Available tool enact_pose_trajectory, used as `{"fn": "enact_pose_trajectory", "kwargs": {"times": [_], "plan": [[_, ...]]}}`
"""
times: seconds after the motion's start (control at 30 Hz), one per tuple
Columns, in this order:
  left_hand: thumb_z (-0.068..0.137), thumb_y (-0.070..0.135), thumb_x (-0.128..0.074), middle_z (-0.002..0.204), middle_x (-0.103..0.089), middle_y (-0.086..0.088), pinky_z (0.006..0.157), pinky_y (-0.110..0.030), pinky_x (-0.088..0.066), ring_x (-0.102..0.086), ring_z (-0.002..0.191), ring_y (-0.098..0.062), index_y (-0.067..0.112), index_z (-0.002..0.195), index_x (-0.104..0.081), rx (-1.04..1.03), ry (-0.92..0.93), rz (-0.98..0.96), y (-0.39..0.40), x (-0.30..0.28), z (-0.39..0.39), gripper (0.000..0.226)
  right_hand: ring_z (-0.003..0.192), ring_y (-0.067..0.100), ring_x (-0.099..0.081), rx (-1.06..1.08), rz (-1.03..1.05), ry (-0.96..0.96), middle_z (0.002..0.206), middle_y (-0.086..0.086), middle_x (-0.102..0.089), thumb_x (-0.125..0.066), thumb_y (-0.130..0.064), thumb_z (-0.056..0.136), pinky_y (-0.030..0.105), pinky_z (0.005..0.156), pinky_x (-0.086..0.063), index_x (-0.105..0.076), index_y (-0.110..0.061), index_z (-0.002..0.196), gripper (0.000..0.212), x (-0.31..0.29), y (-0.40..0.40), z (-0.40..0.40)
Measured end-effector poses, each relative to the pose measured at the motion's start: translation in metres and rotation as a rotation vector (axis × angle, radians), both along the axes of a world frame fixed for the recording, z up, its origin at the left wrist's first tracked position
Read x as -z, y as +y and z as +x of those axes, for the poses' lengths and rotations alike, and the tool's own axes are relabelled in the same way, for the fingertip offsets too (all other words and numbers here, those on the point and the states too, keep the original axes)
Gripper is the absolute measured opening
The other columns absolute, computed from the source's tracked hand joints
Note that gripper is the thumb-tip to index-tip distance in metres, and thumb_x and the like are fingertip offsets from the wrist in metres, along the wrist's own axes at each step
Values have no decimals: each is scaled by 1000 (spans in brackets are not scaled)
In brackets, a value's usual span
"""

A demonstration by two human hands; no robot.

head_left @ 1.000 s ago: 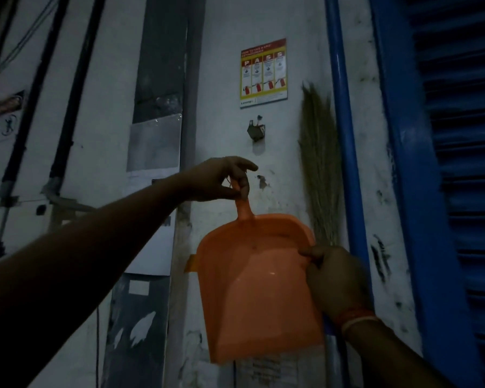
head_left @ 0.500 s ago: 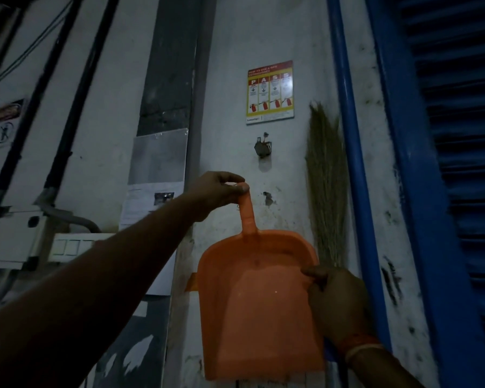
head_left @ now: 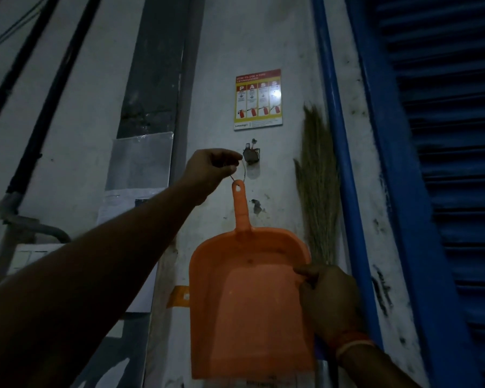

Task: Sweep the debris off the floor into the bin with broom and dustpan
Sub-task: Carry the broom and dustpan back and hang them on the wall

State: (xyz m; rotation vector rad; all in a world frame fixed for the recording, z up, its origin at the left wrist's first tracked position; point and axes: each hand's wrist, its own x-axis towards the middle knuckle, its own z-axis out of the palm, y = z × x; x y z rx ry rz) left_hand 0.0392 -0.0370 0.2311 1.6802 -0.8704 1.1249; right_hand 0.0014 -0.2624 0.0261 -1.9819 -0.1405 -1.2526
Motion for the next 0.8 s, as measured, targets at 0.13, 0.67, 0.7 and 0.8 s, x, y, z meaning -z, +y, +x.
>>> {"fn": "enact_pose_trajectory", "kwargs": {"times": [0.13,0.67,0.7,0.8], "plan": [[93,0,-61,116,-70,-2,88,-21,-54,-65,107,-10,9,113,-71,-90,-136,-46,-10,-27,3,25,93,15,-65,56,-24,-24,114,-2,-69,-59,-13,91,31,86,-57,-68,-31,116,33,-26,6,1],[93,8,-64,123,-66,-6,94,-29,-47,-58,118,-19,14,120,-70,-436,-217,438,-8,-121,29,28,100,20,-63,222,-95,-4,119,3,-65,-57,-12,86,29,85,-55,-65,-26,123,41,-94,7,20],[93,7,-63,125,-66,-7,93,-27,-46,-57,120,-20,12,122,-69,-438,-231,440,-12,-125,31,29,99,19,-63,222,-93,-6,119,3,-65,-58,-12,86,28,84,-55,-66,-26,122,40,-97,8,21],[95,3,-59,131,-62,-10,91,-24,-43,-54,124,-22,10,123,-68,-451,-255,434,-22,-130,42,30,92,18,-64,233,-84,-42,113,2,-68,-57,-11,84,25,77,-55,-68,-27,117,38,-102,9,26]]}}
